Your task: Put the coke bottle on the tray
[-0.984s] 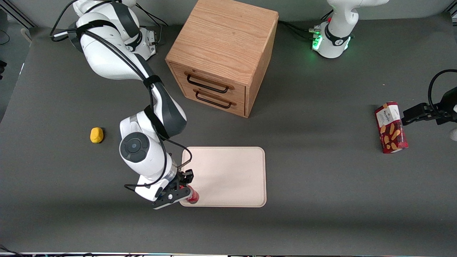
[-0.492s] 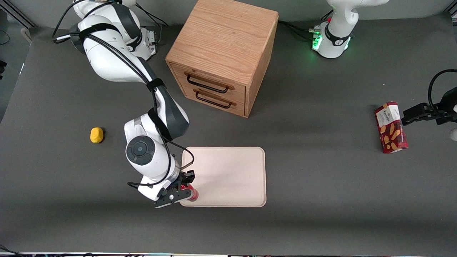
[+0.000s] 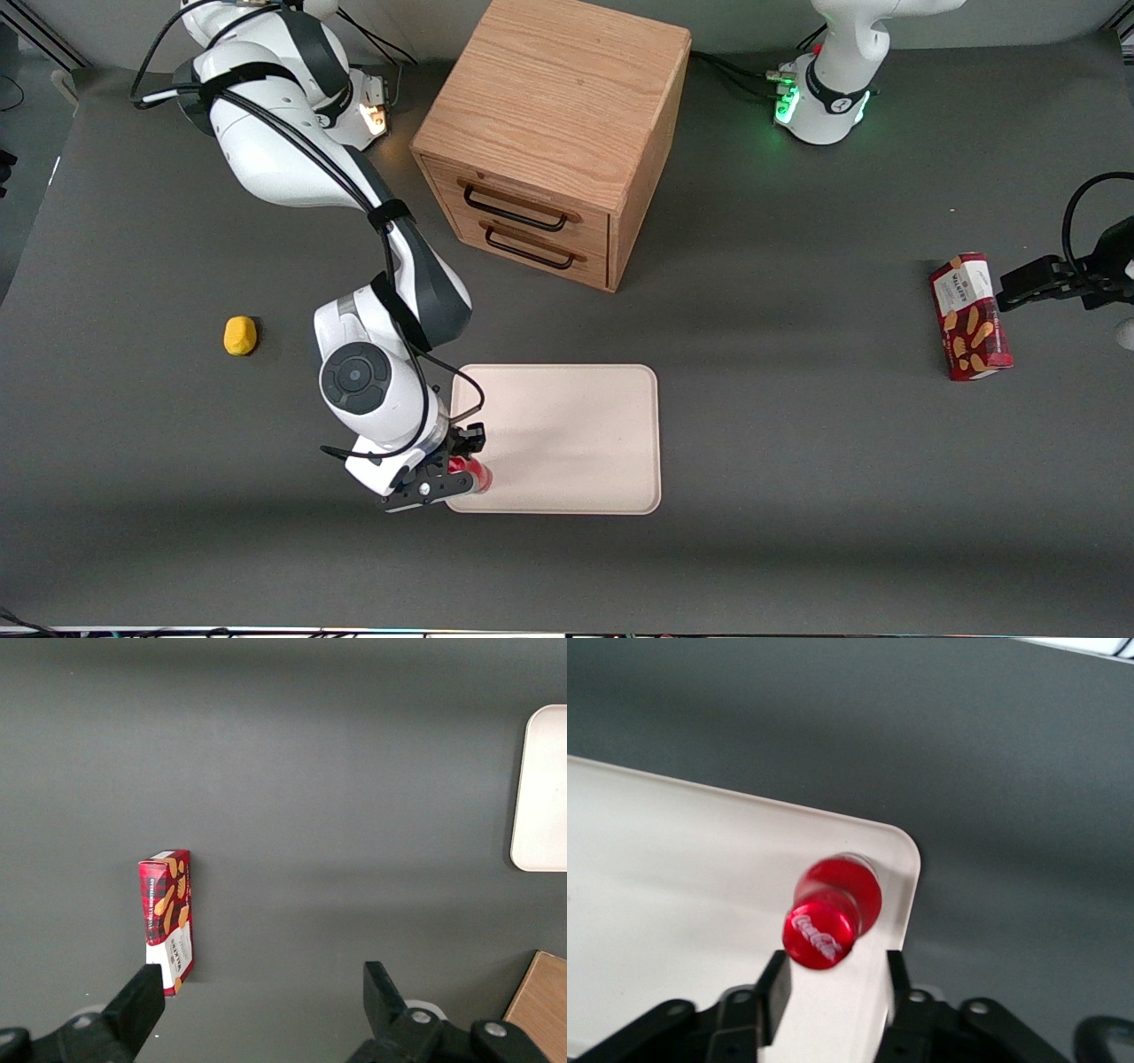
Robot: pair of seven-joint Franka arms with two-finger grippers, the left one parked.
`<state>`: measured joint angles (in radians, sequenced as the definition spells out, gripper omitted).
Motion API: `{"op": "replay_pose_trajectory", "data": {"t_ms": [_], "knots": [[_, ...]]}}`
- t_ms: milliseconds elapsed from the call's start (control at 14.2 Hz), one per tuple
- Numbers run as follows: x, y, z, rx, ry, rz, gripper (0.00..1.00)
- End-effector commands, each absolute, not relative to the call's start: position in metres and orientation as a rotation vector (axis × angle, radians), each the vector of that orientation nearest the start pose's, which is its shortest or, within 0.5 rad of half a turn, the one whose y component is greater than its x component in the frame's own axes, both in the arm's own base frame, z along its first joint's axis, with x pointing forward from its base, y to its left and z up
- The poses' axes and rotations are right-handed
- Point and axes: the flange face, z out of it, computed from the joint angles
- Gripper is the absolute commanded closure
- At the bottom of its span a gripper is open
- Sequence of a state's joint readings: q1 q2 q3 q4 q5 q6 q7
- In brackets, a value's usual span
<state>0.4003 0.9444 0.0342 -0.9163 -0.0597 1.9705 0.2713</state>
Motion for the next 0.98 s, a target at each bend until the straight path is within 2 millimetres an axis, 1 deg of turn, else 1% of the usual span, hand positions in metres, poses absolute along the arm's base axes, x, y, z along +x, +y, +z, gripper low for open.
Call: {"op": "replay_pose_trajectory", "data": {"t_ms": [0,281,422,492,562,703,844,914], "knots": [[0.726,0.323,0.323,-3.121,-0.201,-0.224,0.00],[0.729,0.321,0.325,-3.112,-0.207,-0.256,0.00],[0.730,0.318,0.330,-3.109,-0.203,-0.264,0.00],[0.732,0.313,0.341,-3.103,-0.175,-0.278,0.00],[0.732,0.300,0.356,-3.100,-0.139,-0.279,0.00],[0.721,0.269,0.381,-3.108,-0.090,-0.258,0.00],[0.700,0.237,0.419,-3.071,-0.019,-0.227,0.00],[0.688,0.218,0.435,-3.046,0.042,-0.205,0.00]]}}
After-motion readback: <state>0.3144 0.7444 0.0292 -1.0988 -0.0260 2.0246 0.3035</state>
